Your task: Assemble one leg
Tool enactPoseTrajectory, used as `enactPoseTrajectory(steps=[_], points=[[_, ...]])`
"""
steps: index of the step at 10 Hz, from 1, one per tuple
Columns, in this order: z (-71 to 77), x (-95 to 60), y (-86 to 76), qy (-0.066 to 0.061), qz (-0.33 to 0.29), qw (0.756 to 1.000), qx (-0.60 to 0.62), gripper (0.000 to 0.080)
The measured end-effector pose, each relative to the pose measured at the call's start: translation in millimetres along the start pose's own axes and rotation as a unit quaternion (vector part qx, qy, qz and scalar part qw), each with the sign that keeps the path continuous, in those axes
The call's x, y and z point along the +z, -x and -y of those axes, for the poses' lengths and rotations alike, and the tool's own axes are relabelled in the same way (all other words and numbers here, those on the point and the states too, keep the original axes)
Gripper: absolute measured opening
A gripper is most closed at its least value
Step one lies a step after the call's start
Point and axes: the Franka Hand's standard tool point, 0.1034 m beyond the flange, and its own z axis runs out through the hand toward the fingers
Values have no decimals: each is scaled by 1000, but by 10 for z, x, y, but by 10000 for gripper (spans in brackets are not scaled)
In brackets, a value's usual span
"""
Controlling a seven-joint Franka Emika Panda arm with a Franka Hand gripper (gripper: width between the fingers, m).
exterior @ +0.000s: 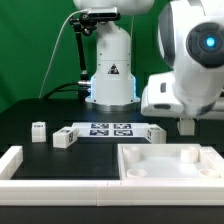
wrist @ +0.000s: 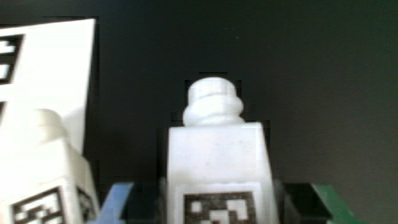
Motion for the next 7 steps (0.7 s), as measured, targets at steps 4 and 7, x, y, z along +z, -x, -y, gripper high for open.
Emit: enactPoseTrajectory(steps=[4,7], points=[[-14,-214,76,-1,-15,1000,-2,287],[56,-299,-17,-17,-170,985,-10,287]])
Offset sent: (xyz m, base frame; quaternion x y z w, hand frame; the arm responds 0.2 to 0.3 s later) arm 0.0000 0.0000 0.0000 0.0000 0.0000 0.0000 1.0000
